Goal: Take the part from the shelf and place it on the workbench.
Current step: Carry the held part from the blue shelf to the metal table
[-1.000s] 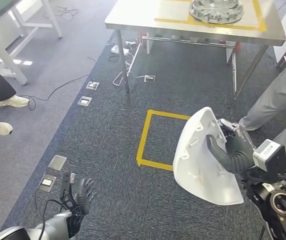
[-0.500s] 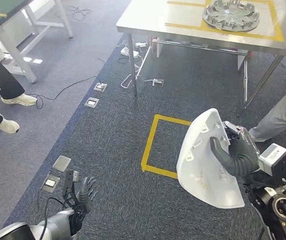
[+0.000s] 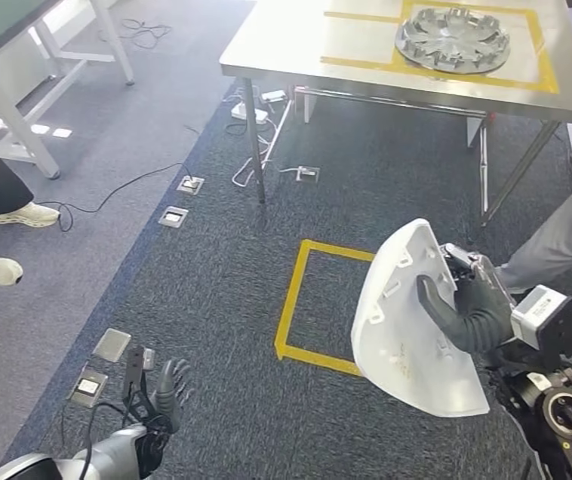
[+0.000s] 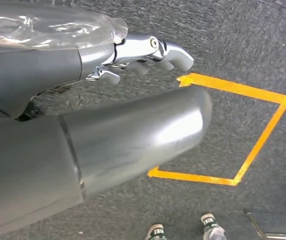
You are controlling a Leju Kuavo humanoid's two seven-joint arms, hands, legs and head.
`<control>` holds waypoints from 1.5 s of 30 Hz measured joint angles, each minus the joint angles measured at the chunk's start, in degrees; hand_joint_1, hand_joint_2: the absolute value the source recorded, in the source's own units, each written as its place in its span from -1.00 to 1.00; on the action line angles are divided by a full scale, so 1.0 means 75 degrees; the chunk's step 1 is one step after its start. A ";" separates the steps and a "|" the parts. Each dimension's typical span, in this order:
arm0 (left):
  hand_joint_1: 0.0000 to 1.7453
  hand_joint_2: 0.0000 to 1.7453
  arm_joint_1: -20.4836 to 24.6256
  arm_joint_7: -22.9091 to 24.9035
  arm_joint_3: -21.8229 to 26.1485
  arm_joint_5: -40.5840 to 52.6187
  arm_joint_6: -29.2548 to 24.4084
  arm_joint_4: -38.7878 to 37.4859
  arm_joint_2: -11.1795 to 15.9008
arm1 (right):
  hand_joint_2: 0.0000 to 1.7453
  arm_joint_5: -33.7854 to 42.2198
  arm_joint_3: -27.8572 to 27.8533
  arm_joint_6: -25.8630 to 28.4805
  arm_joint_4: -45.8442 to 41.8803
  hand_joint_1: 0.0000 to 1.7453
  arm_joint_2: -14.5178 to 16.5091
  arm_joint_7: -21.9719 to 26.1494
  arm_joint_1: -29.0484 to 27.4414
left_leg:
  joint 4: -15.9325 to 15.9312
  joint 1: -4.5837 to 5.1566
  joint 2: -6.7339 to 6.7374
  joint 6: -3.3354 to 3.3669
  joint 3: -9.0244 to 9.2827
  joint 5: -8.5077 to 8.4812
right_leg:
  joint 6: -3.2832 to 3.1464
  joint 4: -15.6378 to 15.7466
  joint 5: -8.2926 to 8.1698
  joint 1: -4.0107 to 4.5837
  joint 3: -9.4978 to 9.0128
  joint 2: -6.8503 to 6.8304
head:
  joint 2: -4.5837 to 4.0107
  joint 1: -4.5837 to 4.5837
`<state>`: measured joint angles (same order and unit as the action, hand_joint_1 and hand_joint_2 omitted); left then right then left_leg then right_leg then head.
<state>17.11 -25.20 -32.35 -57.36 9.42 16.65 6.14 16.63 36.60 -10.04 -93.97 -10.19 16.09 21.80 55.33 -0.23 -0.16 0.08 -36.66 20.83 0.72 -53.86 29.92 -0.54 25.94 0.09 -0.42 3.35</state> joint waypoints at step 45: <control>-1.00 -1.00 0.0050 0.0137 -0.0015 0.0084 0.0084 -0.0003 -0.0055 | 1.00 0.0008 -0.0191 0.0331 -0.0446 1.00 -0.0087 -0.0265 -0.0097 | -0.0080 0.0098 -0.0090 0.0241 0.1036 0.0785 | -0.0130 -0.0307 -0.0892 0.0149 0.1347 0.0075 | 0.0000 -0.0151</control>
<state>17.49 -24.17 -32.46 -56.73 10.05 16.63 5.73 16.69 35.17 -7.55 -97.32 -10.84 14.10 21.07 54.73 0.50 -0.83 1.89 -28.89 26.72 -0.26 -56.16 23.23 0.58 36.04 0.65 -0.42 2.22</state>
